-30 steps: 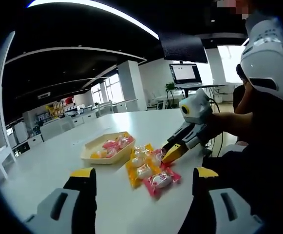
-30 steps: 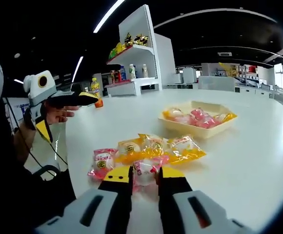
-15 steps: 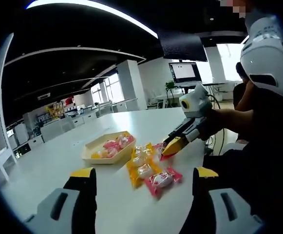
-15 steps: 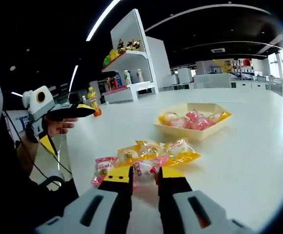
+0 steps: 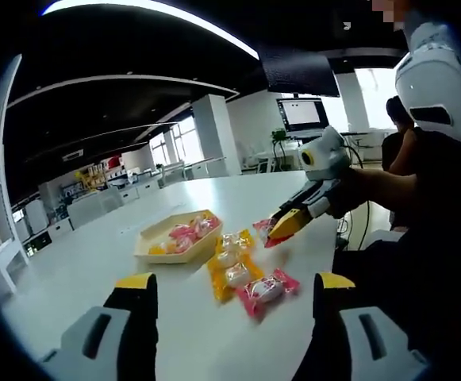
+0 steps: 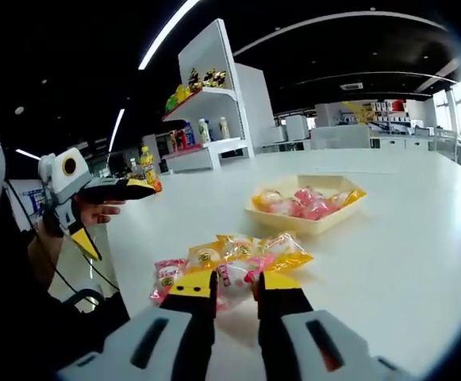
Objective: Pick up the marshmallows scattered on the table and place them into the bowl on the table
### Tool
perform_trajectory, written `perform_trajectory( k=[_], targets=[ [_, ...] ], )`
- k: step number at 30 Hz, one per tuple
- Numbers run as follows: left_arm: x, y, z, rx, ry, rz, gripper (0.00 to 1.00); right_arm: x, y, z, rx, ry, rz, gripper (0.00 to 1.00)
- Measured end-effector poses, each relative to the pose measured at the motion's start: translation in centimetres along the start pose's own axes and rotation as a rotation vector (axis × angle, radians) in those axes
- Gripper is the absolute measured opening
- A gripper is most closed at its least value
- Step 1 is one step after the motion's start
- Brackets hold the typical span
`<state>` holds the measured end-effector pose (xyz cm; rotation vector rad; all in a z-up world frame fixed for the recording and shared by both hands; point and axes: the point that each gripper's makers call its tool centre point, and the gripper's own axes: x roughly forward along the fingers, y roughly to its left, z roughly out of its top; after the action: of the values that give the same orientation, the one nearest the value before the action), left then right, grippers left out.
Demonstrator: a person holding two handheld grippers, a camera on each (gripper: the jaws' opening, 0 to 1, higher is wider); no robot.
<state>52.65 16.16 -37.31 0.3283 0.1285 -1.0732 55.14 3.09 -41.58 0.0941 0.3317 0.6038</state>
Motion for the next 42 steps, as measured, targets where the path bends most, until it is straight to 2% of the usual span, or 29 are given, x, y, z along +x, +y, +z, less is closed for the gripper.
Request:
perform_trajectory(
  k=[15,32,42],
  targets=[
    [0.1,-0.5,0.7,0.016,-0.014,-0.011,0.8,-2.2,-0.9,1.4,-0.002,-0.038,-0.039,0.18],
    [-0.2,-0.3,0.6,0.021,-0.002,0.001,0.8,-5.8,-3.7,4.0,0.006,-0.104,-0.119,0.18],
    [-0.3,-0.3,0.6,0.024,-0.001,0.003,0.8,-7.3,-5.0,4.5,0.015,-0.129,-0.154,0.18]
  ],
)
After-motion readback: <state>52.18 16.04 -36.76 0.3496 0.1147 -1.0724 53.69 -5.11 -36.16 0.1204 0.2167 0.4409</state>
